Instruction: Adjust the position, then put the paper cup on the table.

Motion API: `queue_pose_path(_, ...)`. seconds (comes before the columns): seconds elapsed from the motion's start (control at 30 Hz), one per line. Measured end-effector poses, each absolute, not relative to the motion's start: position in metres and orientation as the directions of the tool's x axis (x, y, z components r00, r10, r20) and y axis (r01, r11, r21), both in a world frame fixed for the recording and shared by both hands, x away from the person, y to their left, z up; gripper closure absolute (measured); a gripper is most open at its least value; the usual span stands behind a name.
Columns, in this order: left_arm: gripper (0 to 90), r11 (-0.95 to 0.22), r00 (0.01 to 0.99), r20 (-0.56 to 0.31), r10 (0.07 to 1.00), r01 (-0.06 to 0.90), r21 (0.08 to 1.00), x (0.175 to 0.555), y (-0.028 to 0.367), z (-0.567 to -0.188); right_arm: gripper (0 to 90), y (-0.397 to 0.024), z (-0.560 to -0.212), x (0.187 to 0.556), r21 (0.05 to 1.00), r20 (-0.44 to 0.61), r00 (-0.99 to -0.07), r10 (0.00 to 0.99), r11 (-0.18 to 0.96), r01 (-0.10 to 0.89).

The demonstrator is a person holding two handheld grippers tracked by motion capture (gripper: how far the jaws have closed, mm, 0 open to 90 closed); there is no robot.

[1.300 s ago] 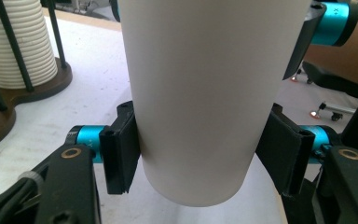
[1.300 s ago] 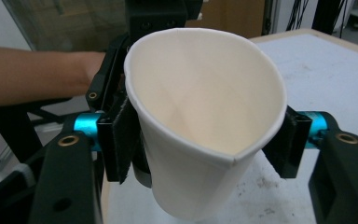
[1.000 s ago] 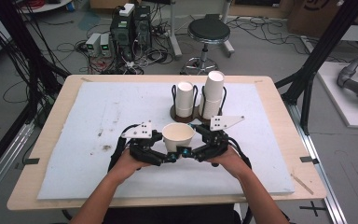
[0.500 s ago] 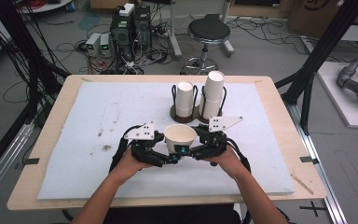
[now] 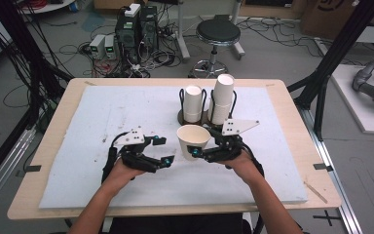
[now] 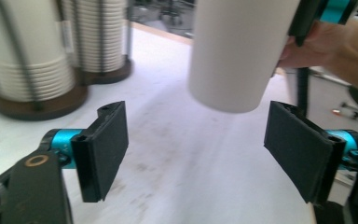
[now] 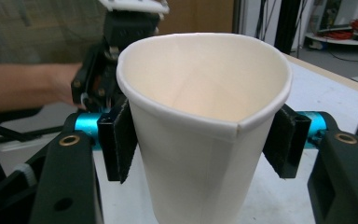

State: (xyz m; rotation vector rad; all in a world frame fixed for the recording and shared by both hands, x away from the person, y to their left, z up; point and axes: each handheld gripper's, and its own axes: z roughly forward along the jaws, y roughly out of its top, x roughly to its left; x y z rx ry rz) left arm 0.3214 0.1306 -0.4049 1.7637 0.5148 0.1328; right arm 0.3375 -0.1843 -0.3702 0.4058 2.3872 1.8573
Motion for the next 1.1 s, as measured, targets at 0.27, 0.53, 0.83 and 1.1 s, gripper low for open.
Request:
queue_pose_path(0.27,21.3,-0.106,0.85,-0.183,0.494,0.268,0.958,0.319,0.164,-0.403,36.5,-0.183,-0.373,0.341,0.957,0.089,-0.956,0.28,0.243,0.16)
queue_pose_path(0.53,21.3,-0.088,0.829,-0.19,0.525,0.275,0.957,0.315,0.175,-0.406,36.5,-0.185,-0.372,0.338,0.958,0.079,-0.956,0.284,0.242,0.151)
queue_pose_path(0.83,21.3,-0.083,0.807,-0.182,0.562,0.274,0.958,0.317,0.188,-0.408,36.4,-0.187,-0.373,0.341,0.959,0.079,-0.953,0.293,0.24,0.153)
queue_pose_path(1.1,21.3,-0.087,0.774,-0.158,0.613,0.264,0.96,0.311,0.202,-0.413,36.4,-0.199,-0.376,0.343,0.957,0.052,-0.943,0.329,0.254,0.141)
